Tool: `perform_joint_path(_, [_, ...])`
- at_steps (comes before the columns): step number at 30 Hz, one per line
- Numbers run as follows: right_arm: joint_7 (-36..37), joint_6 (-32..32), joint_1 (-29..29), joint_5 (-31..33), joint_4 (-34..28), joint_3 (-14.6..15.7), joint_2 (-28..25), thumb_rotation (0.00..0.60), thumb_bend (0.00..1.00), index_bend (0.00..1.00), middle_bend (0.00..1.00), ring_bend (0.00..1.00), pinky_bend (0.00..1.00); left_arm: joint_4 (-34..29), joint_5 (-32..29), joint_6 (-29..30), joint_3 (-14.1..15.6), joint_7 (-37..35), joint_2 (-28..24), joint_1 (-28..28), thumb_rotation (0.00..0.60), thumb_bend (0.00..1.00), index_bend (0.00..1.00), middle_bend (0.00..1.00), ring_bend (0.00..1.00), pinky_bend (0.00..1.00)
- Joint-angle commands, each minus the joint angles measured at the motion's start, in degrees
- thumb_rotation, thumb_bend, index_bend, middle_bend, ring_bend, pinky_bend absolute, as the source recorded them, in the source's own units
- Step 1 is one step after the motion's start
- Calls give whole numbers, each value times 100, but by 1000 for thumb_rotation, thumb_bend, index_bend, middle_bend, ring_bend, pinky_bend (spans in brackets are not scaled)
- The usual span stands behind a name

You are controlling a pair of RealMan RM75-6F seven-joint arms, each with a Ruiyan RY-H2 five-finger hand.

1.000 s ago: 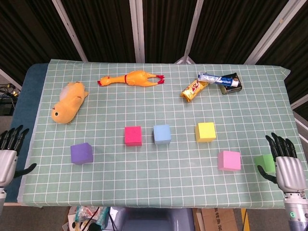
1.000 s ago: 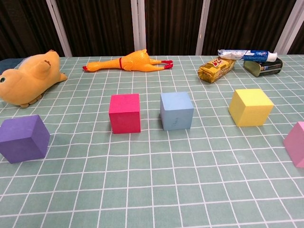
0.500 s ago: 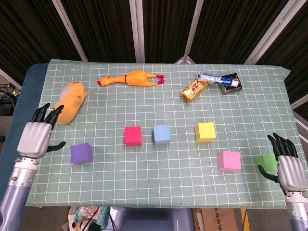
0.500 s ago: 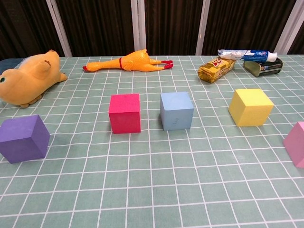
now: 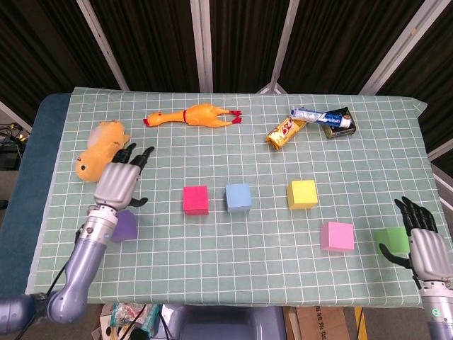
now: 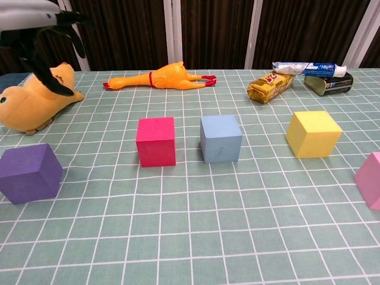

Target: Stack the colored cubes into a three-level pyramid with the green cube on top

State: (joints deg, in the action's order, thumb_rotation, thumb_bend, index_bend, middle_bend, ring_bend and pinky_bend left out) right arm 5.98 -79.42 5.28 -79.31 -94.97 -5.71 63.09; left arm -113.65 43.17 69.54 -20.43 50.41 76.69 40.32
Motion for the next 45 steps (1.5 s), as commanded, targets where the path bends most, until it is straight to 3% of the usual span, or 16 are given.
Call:
perform_joint_path(1, [38, 16, 5, 4, -11, 0, -8, 600, 282, 0, 0, 0, 0, 193, -284, 78, 72, 206, 347, 292, 600, 206, 0, 271, 44, 122])
perform_joint_path(6, [114, 68, 27, 10, -25, -2, -9, 600, 282, 0, 0, 0, 0, 542, -582, 144, 226, 407, 914, 635, 600, 247, 0, 279, 44, 122])
perform_joint_path(18, [226, 91, 33, -19, -40, 14, -25, 600, 282, 0, 0, 0, 0, 952, -833, 259, 334, 447, 1497, 1017, 600, 325, 0, 279, 45, 122])
perform_joint_path(30, [341, 123, 34, -37, -63, 35, -62, 600, 282, 0, 0, 0, 0, 1239, -1011, 253, 413, 465, 1771, 1266, 600, 325, 0, 187, 45, 120])
perform_joint_path(45, [380, 172, 44, -25, -88, 57, -72, 600, 282, 0, 0, 0, 0, 1562, -1373, 143, 417, 355, 2025, 1442, 600, 306, 0, 182, 44, 119])
